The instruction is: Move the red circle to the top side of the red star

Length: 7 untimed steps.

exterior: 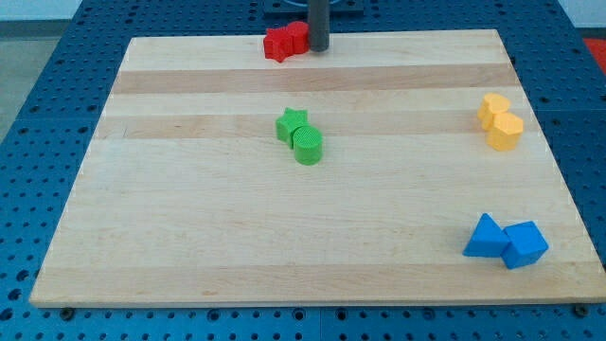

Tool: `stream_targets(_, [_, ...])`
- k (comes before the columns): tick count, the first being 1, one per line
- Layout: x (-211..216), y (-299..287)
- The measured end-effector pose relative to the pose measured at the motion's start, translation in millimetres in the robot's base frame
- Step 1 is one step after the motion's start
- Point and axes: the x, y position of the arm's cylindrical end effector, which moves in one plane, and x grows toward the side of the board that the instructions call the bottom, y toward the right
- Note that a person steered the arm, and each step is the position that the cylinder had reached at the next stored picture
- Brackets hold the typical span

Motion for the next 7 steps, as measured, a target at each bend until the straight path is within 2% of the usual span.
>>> stream_targets(2, [-28.7, 33.0])
stream_targets(3, [-30.0, 38.5])
stream_targets(6, [-28.1, -23.7])
stream_targets(7, [-14.1, -46.3])
